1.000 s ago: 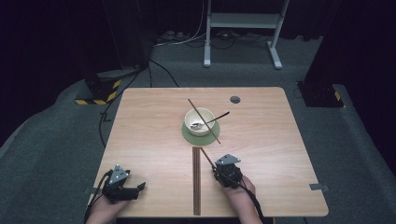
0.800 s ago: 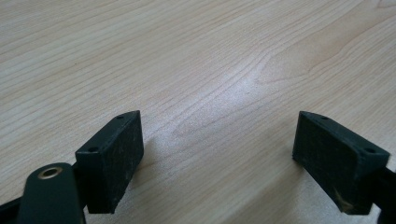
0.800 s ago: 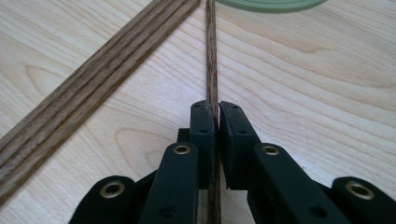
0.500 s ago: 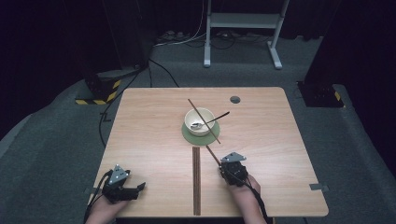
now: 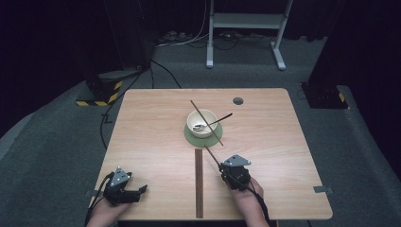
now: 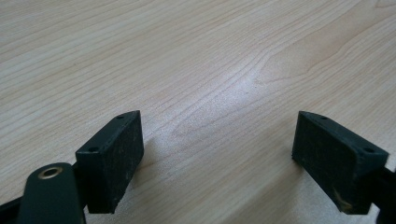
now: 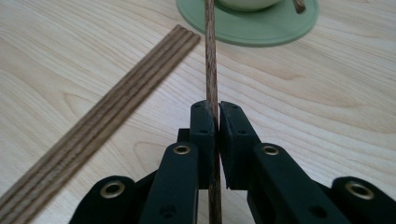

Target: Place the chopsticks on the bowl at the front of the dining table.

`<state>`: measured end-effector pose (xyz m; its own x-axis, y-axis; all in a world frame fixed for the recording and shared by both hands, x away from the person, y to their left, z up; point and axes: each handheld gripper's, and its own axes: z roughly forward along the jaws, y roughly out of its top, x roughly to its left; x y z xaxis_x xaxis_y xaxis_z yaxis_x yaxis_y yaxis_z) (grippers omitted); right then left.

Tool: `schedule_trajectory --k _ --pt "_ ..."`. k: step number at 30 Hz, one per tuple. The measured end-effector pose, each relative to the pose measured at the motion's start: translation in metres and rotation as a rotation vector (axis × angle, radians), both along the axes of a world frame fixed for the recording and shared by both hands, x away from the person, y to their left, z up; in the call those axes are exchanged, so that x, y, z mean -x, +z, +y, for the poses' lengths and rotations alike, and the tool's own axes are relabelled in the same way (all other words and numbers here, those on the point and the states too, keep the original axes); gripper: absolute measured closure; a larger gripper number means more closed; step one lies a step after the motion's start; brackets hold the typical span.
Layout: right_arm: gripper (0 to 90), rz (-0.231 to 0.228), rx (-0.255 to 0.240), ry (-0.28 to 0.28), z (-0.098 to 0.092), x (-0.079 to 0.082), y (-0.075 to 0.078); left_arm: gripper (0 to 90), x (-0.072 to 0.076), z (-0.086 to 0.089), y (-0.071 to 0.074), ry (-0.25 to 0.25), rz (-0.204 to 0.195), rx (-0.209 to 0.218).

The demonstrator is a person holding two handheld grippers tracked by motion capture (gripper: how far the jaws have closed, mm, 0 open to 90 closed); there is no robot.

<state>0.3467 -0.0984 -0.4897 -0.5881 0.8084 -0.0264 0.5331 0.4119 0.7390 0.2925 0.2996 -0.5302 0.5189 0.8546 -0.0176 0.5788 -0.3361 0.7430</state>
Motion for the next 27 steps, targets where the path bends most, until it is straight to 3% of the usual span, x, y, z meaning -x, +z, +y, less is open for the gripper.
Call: schedule_trajectory --k 10,18,27 --pt "84.4 0.0 -0.008 0.022 0.011 -0.008 0.013 16.9 0.0 0.0 0.0 -0.002 -0.001 -0.001" --pt "84.4 -0.034 0.001 0.037 0.019 -0.016 0.028 17.0 0.0 0.0 0.0 -0.001 -0.002 -0.001" --pt "84.4 -0.034 -0.026 0.059 0.02 -0.03 0.045 17.1 0.0 0.0 0.0 -0.003 -0.001 -0.005"
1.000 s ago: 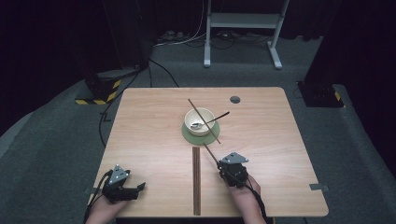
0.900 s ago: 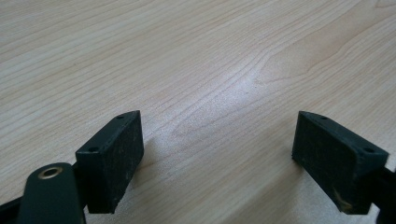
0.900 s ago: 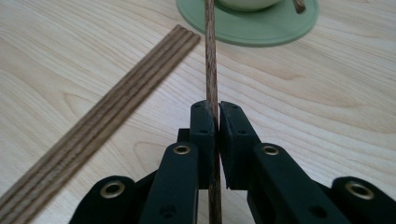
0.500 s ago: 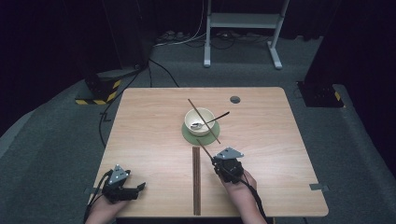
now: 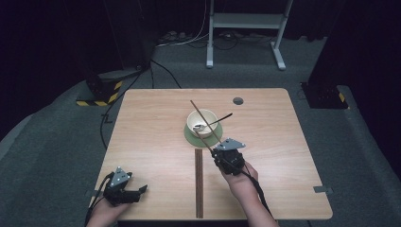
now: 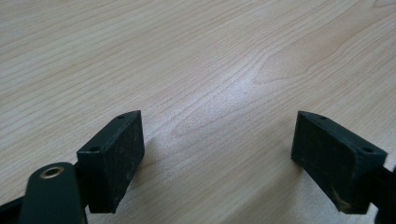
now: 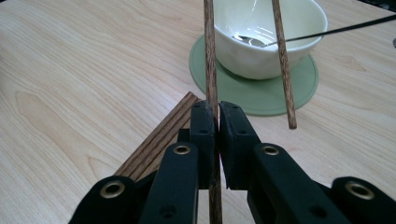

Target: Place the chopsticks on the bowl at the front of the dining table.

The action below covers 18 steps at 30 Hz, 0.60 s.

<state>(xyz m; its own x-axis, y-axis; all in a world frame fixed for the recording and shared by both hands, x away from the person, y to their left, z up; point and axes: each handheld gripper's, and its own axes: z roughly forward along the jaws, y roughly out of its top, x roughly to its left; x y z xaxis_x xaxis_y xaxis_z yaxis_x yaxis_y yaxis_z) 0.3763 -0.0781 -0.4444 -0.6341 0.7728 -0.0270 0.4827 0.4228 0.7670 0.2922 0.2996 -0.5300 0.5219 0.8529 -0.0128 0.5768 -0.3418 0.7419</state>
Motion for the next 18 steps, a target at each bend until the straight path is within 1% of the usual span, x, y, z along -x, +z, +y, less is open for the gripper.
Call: schedule_trajectory --k 1,5,7,8,12,14,16,18 --pt "84.4 -0.008 -0.004 0.002 0.0 -0.002 0.002 17.1 0.0 0.0 0.0 -0.002 0.0 -0.001" --pt "84.4 -0.001 -0.037 0.001 0.0 -0.008 0.011 17.3 0.0 0.0 0.0 0.0 -0.001 -0.002" --pt "84.3 -0.004 -0.029 0.008 0.001 -0.01 0.015 17.3 0.0 0.0 0.0 -0.001 -0.001 -0.001" --pt "84.4 -0.016 -0.022 0.01 0.002 -0.011 0.017 17.3 0.0 0.0 0.0 -0.001 -0.001 -0.001" --pt "84.4 -0.023 -0.032 0.005 0.004 -0.018 0.024 17.4 0.0 0.0 0.0 0.0 -0.001 0.0" --pt "84.4 -0.021 -0.03 -0.001 0.006 -0.024 0.026 17.6 0.0 0.0 0.0 0.002 0.0 0.003" --pt "84.4 -0.031 -0.021 0.004 0.008 -0.032 0.027 17.7 0.0 0.0 0.0 0.002 0.0 0.004" --pt "84.4 -0.009 -0.033 -0.014 0.009 -0.042 0.027 17.7 0.0 0.0 0.0 0.002 0.0 0.004"
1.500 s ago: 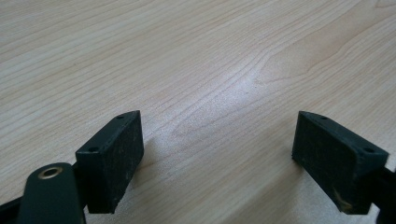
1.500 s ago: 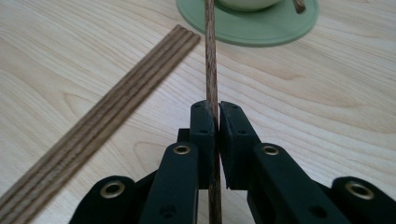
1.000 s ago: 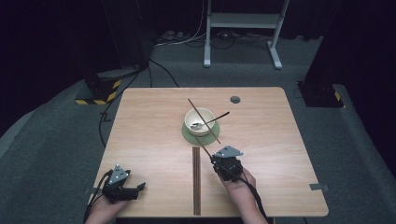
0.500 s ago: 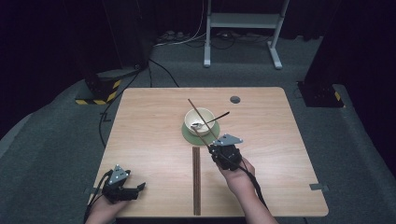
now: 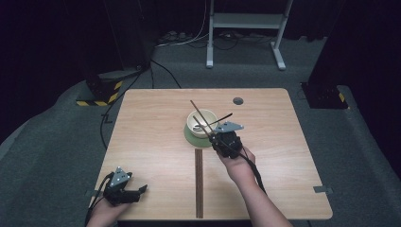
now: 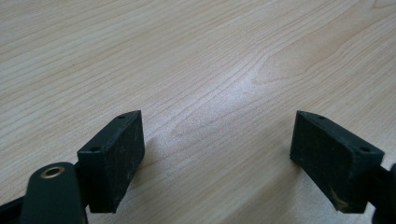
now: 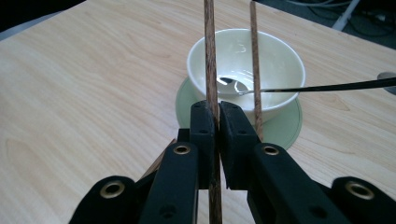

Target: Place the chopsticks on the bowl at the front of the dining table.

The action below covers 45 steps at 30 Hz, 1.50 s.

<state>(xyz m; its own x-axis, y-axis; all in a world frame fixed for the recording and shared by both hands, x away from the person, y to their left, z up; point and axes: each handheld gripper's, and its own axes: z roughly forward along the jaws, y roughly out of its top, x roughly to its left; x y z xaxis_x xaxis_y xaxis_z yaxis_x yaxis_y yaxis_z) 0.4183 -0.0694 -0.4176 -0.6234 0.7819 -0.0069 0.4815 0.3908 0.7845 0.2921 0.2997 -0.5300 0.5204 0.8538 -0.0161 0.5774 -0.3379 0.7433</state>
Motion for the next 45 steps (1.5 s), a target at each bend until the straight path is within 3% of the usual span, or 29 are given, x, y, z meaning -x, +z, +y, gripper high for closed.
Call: schedule_trajectory --k 17,27,33,42,45 --pt "84.4 0.053 0.02 -0.07 0.013 -0.05 0.005 17.8 0.0 0.0 0.0 -0.002 0.0 0.001" --pt "84.4 0.078 0.033 -0.104 0.035 -0.073 0.006 17.8 0.0 0.0 0.0 -0.003 -0.001 -0.002" --pt "84.4 0.079 0.047 -0.114 0.048 -0.085 0.0 17.8 0.0 0.0 0.0 -0.004 0.0 -0.004" --pt "84.4 0.136 0.066 -0.128 0.059 -0.101 -0.012 17.8 0.0 0.0 0.0 -0.003 0.0 0.0" --pt "84.4 0.134 0.081 -0.127 0.063 -0.103 -0.014 17.8 0.0 0.0 0.0 -0.004 0.0 -0.001"
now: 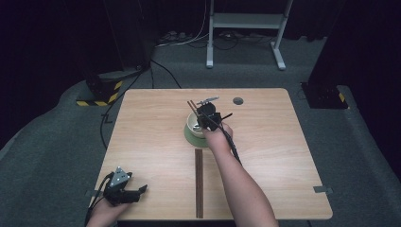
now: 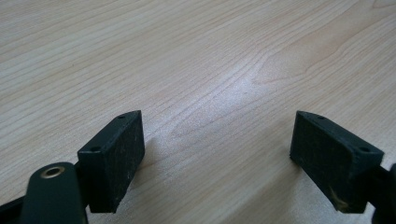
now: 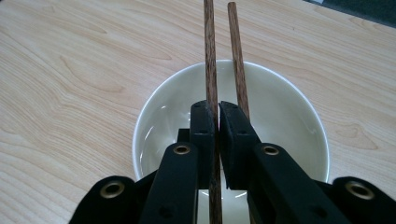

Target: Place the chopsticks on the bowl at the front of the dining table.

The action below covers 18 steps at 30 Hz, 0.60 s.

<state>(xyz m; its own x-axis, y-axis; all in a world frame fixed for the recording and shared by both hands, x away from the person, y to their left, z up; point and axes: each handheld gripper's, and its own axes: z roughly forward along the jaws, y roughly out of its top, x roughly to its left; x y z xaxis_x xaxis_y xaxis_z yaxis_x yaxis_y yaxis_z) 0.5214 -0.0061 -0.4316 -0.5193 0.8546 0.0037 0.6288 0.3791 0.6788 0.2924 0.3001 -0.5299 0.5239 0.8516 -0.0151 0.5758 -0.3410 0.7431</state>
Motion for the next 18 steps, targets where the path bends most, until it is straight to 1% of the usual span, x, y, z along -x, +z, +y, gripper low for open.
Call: schedule_trajectory --k 2,8,9,10,13,18 --pt "84.4 -0.003 0.009 -0.001 0.0024 -0.0011 -0.0004 17.8 0.0 0.0 0.0 0.0 0.0 0.0" --pt "84.4 0.011 0.021 -0.01 0.0054 -0.0043 -0.0038 17.9 0.0001 0.0 0.0001 0.001 0.0 -0.003" --pt "84.4 0.01 0.017 -0.012 0.0053 -0.0056 -0.0046 17.9 0.0002 -0.0007 -0.0003 0.007 -0.003 0.007" --pt "84.4 0.02 0.011 -0.016 0.0063 -0.0057 -0.0047 17.9 0.0001 0.0001 0.0001 0.0 0.0 -0.004" --pt "84.4 0.011 0.029 -0.01 0.0083 -0.0072 -0.0054 18.0 0.0002 -0.0001 0.0 0.0 0.002 0.001" --pt "84.3 0.017 0.037 -0.009 0.0113 -0.0082 -0.0061 18.0 0.0001 0.0 0.0 -0.001 0.003 0.001"
